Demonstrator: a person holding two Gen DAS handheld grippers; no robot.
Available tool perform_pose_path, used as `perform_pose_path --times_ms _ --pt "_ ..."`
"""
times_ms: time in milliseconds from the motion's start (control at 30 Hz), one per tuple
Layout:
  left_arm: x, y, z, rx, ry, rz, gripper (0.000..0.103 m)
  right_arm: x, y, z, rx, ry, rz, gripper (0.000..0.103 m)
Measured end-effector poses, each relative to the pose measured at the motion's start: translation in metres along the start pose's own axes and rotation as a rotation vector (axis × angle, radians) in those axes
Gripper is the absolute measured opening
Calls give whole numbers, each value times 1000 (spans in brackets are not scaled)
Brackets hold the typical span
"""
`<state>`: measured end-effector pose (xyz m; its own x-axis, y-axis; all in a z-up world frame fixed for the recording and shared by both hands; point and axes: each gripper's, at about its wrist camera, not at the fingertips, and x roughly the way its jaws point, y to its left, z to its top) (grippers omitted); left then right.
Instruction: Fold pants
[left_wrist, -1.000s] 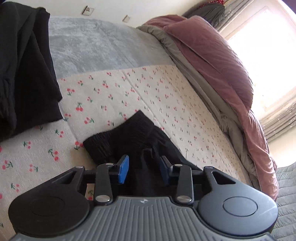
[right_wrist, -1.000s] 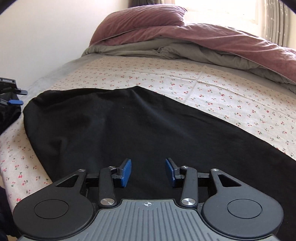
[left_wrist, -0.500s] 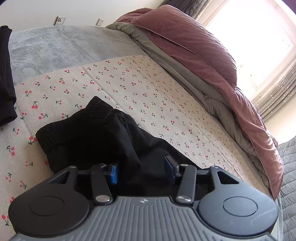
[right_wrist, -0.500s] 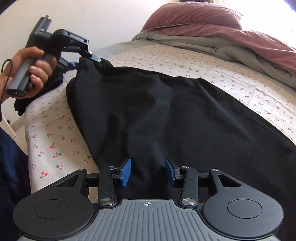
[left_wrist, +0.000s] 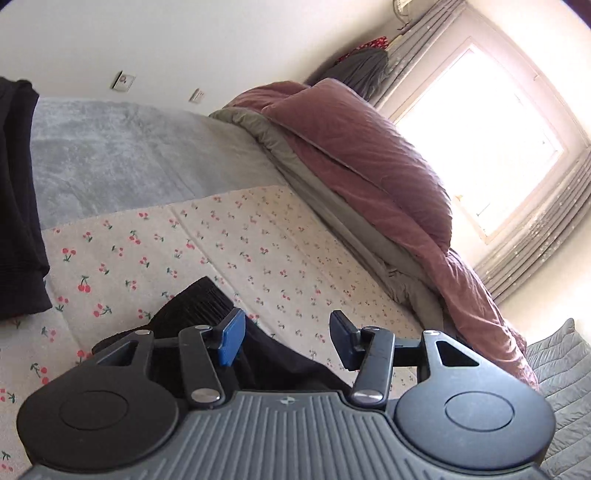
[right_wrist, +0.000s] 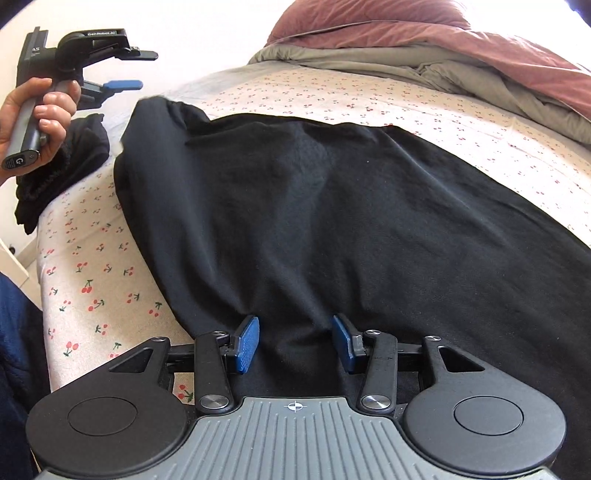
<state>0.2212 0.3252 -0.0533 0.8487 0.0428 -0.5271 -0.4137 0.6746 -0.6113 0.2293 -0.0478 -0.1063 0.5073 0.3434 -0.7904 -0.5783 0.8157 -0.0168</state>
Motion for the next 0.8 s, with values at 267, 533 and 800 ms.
perform_pose_path --times_ms 267,533,800 --pt "-23 36 10 -121 -26 124 52 2 1 1 -12 3 -5 44" --pt "19 41 -4 -81 140 162 55 3 4 1 -18 2 -10 47" --pt "24 26 -20 -85 180 195 40 3 6 1 -30 2 -14 48"
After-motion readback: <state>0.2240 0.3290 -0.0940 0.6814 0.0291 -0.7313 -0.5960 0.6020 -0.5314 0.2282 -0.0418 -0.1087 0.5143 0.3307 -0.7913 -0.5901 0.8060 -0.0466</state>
